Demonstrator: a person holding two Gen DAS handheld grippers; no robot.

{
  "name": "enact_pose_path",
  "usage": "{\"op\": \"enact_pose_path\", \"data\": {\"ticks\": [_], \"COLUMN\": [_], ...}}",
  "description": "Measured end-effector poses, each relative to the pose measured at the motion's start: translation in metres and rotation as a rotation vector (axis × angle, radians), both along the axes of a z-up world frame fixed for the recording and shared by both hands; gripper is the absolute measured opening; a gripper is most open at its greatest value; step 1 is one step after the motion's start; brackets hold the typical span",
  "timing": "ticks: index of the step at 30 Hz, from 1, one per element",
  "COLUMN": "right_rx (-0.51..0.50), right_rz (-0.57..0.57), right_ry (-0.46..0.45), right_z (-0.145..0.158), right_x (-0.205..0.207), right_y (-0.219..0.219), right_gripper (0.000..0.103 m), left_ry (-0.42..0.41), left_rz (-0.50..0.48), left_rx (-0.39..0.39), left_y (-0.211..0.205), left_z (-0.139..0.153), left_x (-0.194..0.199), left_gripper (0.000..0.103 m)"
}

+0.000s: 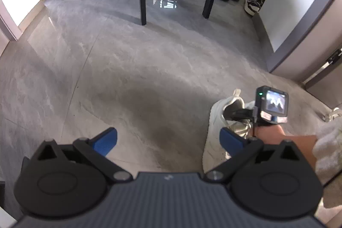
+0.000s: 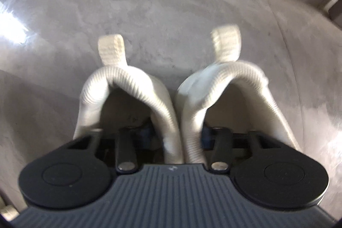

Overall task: Organize scattered shoes
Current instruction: 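Lower the right gripper into both sneaker heels and close it, then lift the cream sneakers with the right gripper and carry them to the cabinet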

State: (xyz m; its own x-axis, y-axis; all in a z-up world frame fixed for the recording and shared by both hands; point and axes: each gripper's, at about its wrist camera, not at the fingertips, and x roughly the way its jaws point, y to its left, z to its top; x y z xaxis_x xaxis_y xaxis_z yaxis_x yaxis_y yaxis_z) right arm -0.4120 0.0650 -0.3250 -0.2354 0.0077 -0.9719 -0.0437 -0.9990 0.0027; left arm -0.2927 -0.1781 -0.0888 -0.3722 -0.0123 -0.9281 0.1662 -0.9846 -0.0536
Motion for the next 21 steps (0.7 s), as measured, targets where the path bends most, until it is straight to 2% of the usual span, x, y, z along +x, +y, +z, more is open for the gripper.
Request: {"op": "enact_pose_path", "data": {"ticks": [4, 9, 15, 21], "right_rx": [0.002, 0.013, 0.016, -0.050], "right_rz": [0.052, 0.092, 0.139, 0.143], "right_ry": [0.054, 0.196, 0.403, 0.564], "right_z": [0.010, 0.044, 0.110, 0.173], "right_x": [0.009, 0.038, 0.075, 0.070], "right_y": [0.000, -0.006, -0.022, -0.029], "right_gripper": [0.029, 0.027, 0.026, 0.026], "left_ry": [-0.004, 0.018, 0.058, 0.093], "left_rz": [-0.014, -0.031, -0.067, -0.062], "left_rx": [-0.005, -0.018, -0.025, -0.043], "left_y": [0.007, 0.013, 0.022, 0.022], "left_z": [0.000, 0.006, 0.018, 0.036], "left_x": [0.001, 0.001, 0.003, 0.008], "left_gripper": [0.103, 0.103, 0.103, 0.103]}}
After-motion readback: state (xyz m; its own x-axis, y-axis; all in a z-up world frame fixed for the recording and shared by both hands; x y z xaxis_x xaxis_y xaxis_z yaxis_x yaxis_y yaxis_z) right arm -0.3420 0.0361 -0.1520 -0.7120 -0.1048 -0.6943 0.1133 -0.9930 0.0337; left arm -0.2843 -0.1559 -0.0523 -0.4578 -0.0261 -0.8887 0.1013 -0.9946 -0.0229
